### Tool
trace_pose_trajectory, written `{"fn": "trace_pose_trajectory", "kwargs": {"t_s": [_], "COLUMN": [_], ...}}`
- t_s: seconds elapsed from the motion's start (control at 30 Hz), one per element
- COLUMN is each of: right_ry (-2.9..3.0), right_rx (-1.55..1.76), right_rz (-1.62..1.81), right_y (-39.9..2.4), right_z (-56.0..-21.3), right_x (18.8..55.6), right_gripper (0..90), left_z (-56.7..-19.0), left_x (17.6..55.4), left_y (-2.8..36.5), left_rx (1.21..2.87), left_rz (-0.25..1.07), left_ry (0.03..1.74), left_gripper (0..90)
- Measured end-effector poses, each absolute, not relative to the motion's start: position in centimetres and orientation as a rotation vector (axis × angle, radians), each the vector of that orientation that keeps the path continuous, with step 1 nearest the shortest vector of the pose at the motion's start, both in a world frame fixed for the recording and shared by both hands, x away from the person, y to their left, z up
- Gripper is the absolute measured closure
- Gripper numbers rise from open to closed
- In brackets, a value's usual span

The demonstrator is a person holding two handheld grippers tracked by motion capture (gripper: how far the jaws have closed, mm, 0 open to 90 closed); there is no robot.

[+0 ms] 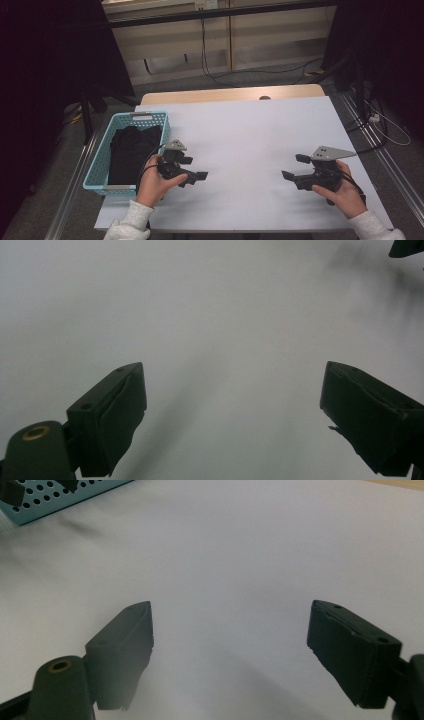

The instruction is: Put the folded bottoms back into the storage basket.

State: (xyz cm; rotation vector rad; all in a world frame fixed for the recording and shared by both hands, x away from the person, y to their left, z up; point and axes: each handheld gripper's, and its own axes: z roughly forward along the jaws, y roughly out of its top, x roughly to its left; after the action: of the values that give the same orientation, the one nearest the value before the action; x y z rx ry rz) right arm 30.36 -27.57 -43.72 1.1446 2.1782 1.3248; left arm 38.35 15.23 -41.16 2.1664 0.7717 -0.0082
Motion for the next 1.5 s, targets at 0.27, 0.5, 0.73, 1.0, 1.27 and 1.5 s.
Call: {"fn": "trace_pose_trajectory", "kwargs": {"t_s": [0.27,0.5,0.73,1.0,1.27,1.5], "right_ry": [2.180,2.181,2.180,2.178,2.185,2.193], "right_rx": [1.147,1.148,1.153,1.154,1.153,1.150], "right_rz": [1.319,1.318,1.315,1.312,1.297,1.285], "right_y": [-27.5,-27.5,-27.7,-27.9,-28.0,-28.2], "right_z": [-43.8,-43.8,-43.9,-43.9,-43.9,-44.0], "right_x": [30.2,30.0,29.6,29.4,29.1,28.8], "right_gripper": [17.5,17.5,17.5,17.5,17.3,16.9], "left_z": [-41.5,-41.9,-42.2,-42.2,-42.4,-42.5], "left_x": [37.8,37.6,37.4,37.2,36.9,36.8], "left_y": [15.5,15.8,16.1,16.4,16.6,16.8], "left_rx": [2.161,2.162,2.154,2.158,2.161,2.165], "left_rz": [-0.026,-0.040,-0.044,-0.029,-0.038,-0.039], "left_ry": [0.731,0.733,0.734,0.725,0.716,0.707], "left_gripper": [10.7,10.2,9.7,9.0,8.3,7.7]}}
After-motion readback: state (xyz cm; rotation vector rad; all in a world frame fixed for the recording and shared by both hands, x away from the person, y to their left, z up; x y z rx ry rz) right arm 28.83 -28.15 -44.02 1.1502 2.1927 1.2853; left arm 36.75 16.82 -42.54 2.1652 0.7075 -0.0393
